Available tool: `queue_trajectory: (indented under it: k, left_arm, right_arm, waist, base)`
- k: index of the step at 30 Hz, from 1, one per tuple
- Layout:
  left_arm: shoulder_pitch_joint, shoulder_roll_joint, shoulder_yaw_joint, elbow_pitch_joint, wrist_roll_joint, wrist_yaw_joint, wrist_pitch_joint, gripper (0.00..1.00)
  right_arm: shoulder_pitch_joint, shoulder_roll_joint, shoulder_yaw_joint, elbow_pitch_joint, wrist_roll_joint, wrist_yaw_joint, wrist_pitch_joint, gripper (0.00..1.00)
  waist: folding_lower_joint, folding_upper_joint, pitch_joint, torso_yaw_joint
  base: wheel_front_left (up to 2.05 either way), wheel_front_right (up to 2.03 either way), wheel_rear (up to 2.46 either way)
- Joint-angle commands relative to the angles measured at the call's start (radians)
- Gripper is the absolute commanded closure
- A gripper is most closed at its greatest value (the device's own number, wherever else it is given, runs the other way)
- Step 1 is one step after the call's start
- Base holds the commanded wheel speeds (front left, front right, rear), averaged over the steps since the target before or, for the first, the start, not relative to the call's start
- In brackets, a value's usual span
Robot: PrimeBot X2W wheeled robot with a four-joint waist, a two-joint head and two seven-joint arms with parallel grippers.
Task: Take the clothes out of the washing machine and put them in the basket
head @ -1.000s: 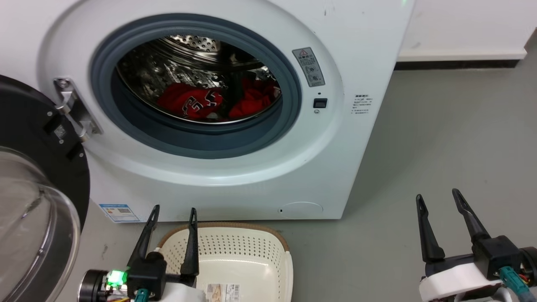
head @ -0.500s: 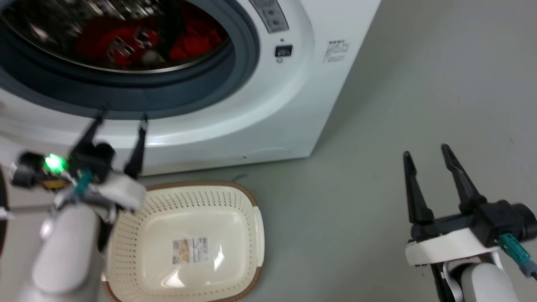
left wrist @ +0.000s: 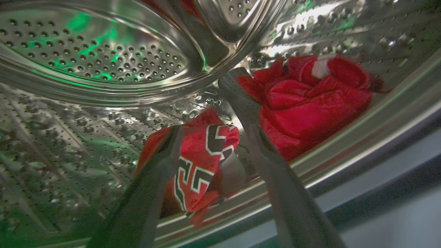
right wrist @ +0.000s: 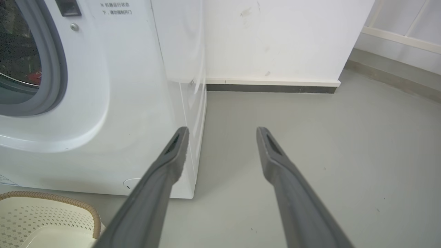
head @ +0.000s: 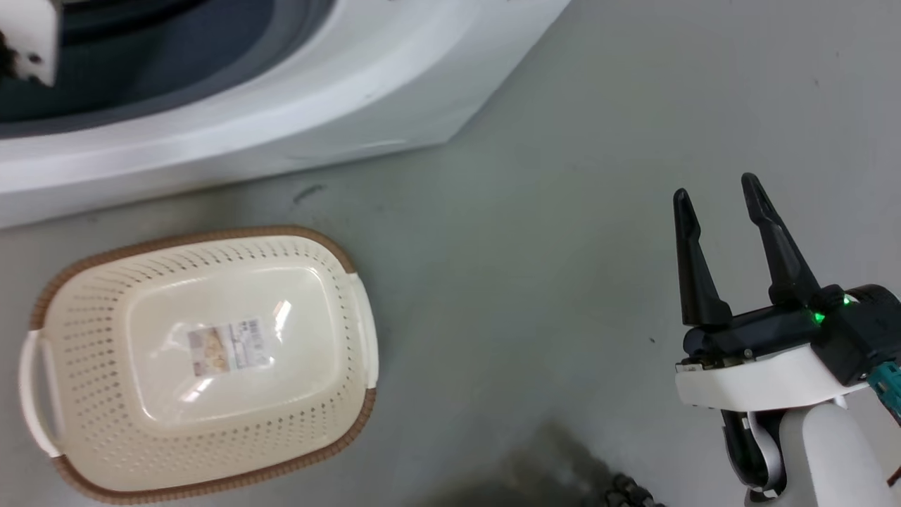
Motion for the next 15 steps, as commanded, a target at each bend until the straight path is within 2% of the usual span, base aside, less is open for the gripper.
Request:
queue_trajectory:
  k: [1, 9, 15]
  left_arm:
    - [-0.063, 0.039, -0.031, 0.021, 0.004, 0.000, 0.042, 0.00]
    - [-0.361, 0.138, -0.171, 0.138, -0.066, 0.000, 0.333, 0.00]
    - [-0.482, 0.202, -0.280, 0.181, -0.099, 0.000, 0.556, 0.00]
  right_arm:
    - [-0.014, 0.003, 0.007, -0.010, 0.019, -0.001, -0.002, 0.00]
    - [-0.014, 0.003, 0.090, -0.026, 0.078, -0.001, -0.002, 0.00]
    - [0.001, 0.002, 0.149, -0.040, 0.105, -0.001, -0.002, 0.00]
  waist:
    - [-0.0003, 0.0000, 0.095, -0.055]
    - [-0.0003, 0.0000, 0.194, -0.107]
    - [-0.0003, 0.0000, 0.232, -0.136]
  base:
    - [0.00, 0.00, 0.00]
    - [0.00, 0.00, 0.00]
    - [0.00, 0.00, 0.00]
